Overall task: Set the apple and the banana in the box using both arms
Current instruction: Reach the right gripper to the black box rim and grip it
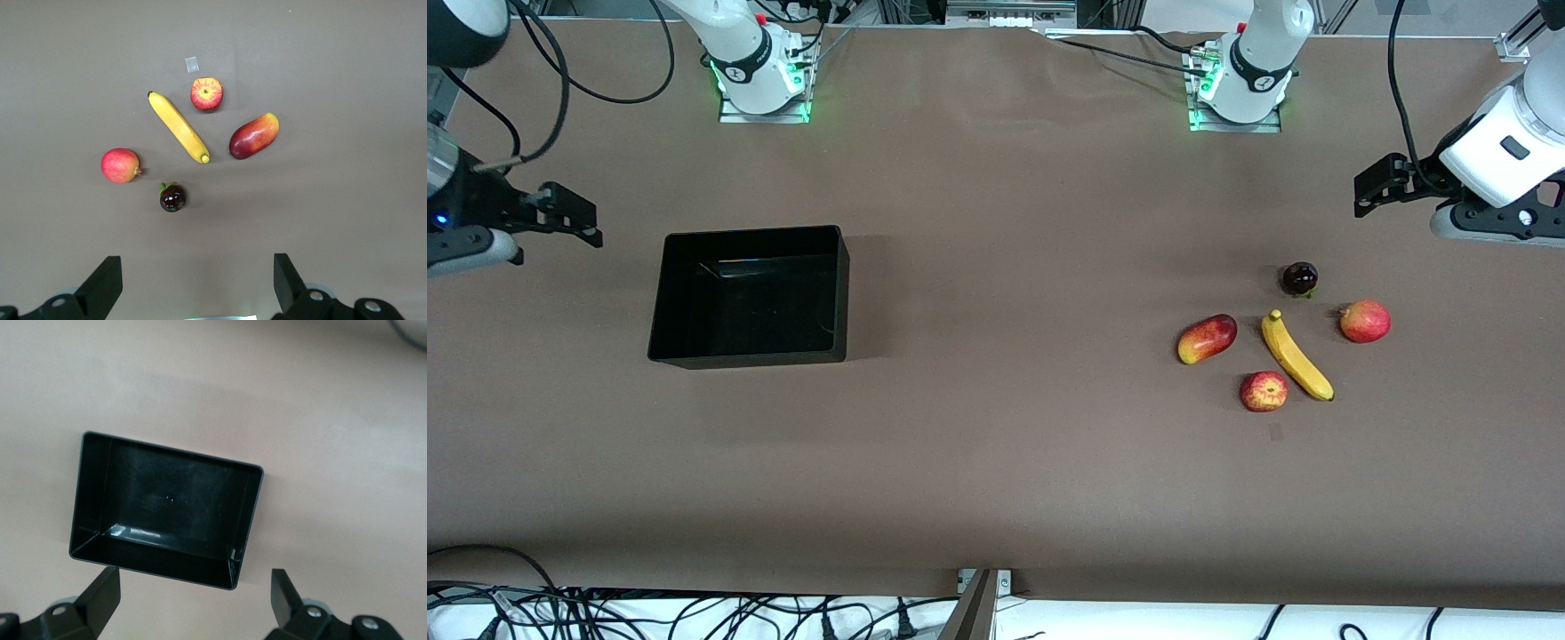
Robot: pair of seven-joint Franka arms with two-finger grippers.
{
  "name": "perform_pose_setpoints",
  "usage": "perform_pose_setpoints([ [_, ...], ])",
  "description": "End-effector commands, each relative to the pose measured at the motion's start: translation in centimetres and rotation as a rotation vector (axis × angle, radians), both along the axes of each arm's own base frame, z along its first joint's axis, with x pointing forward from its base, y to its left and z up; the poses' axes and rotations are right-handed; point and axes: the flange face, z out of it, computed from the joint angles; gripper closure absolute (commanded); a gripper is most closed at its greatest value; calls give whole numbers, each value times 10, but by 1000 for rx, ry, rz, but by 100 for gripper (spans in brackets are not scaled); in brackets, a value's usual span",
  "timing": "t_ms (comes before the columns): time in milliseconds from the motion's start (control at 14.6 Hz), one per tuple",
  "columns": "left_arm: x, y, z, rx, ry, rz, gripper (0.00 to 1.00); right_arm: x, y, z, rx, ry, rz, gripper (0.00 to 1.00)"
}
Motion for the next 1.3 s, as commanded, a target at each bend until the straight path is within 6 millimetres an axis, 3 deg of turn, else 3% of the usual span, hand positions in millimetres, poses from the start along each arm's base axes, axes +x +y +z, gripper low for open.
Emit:
perform_pose_setpoints([
  [0,0,-1,1,12,4,-8,0,14,4,-30,-19,53,32,0],
  [137,0,-1,1,12,4,-8,0,16,3,-43,-23,79,48,0],
  [342,-1,-1,1,13,7,-8,0,30,-1,-98,-30,169,17,5],
  [479,-6,-5,7,13,11,-15,0,29,-9,-130,-33,226,4,0],
  [685,-7,-6,7,11,22,-14,0,13,-49,-177,-22,249,-55,0],
  [958,-5,-9,-3,12,39,-20,0,-28,-98,-244,-21,169,-83,0],
  [1232,-3,-9,-7,11,42,-20,0,-55,-106,-289,19,133,-109,0],
])
